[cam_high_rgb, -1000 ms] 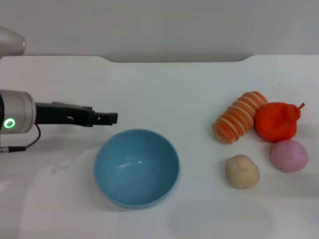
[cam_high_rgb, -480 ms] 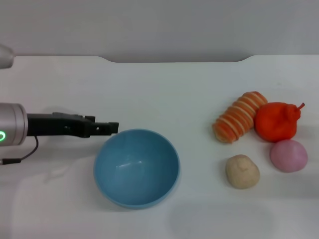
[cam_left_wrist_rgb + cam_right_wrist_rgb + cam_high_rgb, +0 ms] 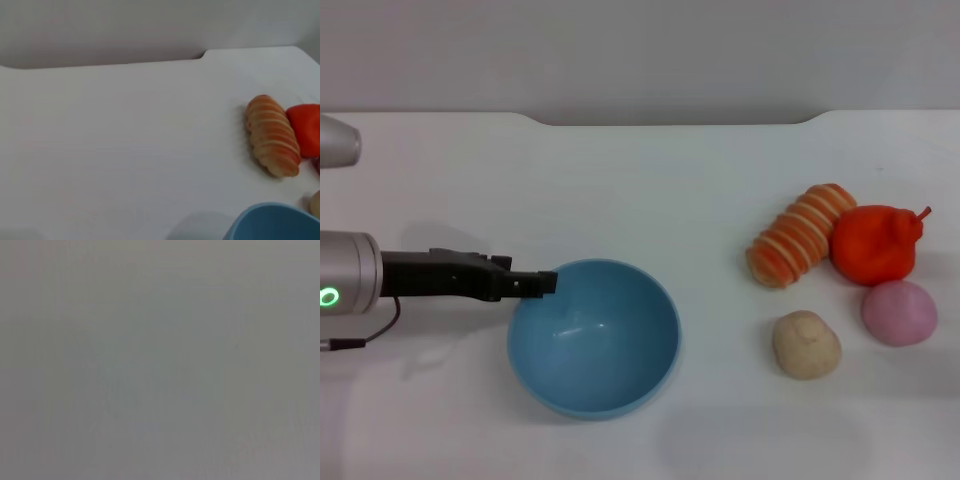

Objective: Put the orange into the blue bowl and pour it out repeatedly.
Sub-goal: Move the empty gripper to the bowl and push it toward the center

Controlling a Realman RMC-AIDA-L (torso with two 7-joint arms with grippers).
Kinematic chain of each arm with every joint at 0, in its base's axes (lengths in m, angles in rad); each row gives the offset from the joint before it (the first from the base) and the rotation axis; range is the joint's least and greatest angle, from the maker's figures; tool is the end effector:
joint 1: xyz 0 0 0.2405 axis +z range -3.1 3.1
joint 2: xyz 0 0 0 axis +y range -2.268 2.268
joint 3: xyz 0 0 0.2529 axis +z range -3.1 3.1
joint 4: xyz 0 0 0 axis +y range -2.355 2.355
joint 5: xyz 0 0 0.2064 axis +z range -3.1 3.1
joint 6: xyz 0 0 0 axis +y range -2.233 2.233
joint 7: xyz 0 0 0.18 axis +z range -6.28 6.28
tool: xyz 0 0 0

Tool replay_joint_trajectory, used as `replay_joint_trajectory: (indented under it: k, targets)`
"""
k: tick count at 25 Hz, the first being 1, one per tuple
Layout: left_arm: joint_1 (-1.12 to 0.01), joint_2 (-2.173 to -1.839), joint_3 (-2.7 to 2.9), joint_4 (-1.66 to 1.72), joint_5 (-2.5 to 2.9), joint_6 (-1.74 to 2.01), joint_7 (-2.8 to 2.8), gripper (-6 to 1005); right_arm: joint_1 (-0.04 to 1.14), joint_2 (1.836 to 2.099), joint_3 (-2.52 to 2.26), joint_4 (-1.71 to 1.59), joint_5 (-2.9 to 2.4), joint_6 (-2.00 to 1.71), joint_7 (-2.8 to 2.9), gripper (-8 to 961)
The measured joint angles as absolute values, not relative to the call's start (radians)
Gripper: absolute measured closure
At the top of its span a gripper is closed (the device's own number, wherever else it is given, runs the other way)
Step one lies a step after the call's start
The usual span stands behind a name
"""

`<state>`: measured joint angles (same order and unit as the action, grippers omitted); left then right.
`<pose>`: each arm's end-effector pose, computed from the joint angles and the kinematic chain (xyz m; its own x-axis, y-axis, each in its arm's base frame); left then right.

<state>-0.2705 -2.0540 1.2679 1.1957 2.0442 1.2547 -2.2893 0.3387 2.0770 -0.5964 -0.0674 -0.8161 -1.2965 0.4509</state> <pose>-0.2564 0.3317 -0.0271 0.5968 0.7380 0.3150 0.8024 -0.5507 -0.2302 0.3709 0.3221 0.0344 0.5942 0.0623 -0.8019 -0.8023 -0.0247 -0.5964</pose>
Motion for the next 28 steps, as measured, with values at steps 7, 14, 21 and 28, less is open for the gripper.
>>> replay_joint_trajectory:
  k: [7, 14, 21, 28]
  targets:
    - [-0.288, -2.056, 1.287, 1.146, 2.052, 1.220, -2.257, 216, 0.338, 2.077, -0.586, -0.064, -0.816, -1.296, 0.451, 238]
    - [-0.310, -2.056, 1.359, 1.102, 2.081, 1.133, -2.247, 216, 0.336, 2.077, -0.579, -0.064, -0.816, -1.295, 0.451, 238]
    - [-0.329, -2.055, 1.391, 1.066, 2.094, 1.101, -2.246, 217, 0.332, 2.077, -0.575, -0.064, -0.816, -1.292, 0.451, 238]
    - [-0.335, -2.054, 1.417, 1.060, 2.107, 1.100, -2.247, 230, 0.336, 2.077, -0.573, -0.064, -0.816, -1.288, 0.451, 238]
